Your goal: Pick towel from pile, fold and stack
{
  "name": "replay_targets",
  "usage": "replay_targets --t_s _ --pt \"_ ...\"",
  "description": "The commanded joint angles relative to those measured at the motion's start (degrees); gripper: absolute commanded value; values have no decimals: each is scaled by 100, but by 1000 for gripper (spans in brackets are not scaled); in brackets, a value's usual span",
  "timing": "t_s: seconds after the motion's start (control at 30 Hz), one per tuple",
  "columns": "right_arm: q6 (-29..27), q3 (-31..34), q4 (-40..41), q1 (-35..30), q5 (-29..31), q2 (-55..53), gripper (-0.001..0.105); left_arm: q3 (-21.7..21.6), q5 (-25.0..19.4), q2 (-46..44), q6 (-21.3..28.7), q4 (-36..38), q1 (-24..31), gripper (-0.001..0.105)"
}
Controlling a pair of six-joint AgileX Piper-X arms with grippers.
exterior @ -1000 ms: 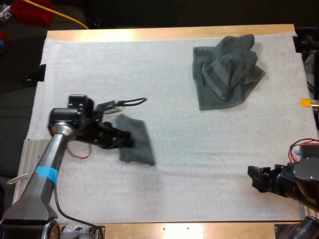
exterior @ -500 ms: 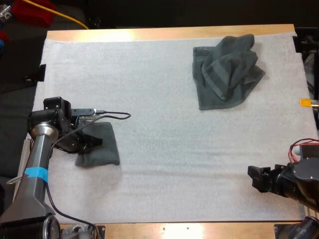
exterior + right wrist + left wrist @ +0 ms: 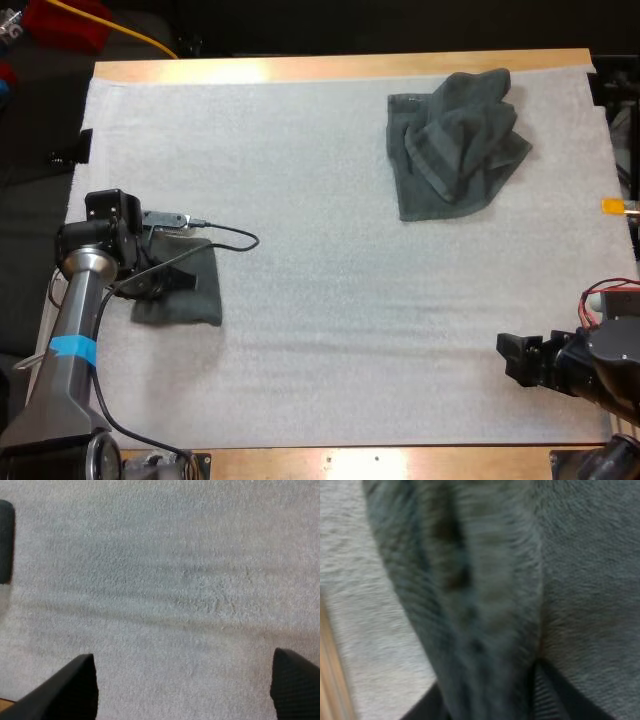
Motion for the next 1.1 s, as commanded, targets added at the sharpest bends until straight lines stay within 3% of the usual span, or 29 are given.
replay_targets --t_s 0.0,0.07,0.13,0.47,0.6,0.83,1.07 --pt "-9 -44 12 12 -37 -3 70 -33 -382 -59 7 -31 -4 51" --pt "-9 -44 12 12 -37 -3 70 -33 -772 -59 -49 -31 -4 61" --pt "-9 -44 12 12 -37 -3 70 -33 -901 -59 -141 -15 -4 65" --pt "-9 -44 12 12 -37 -3 70 -375 592 -59 -588 873 -4 65" --pt "-9 -44 12 12 -7 -3 70 -202 643 -59 -644 912 -4 65" --pt "-9 -44 12 12 -9 -3 70 410 729 -59 -700 162 -4 65" --pt "-9 -44 12 12 -9 -3 70 645 729 -59 -758 -182 -4 65"
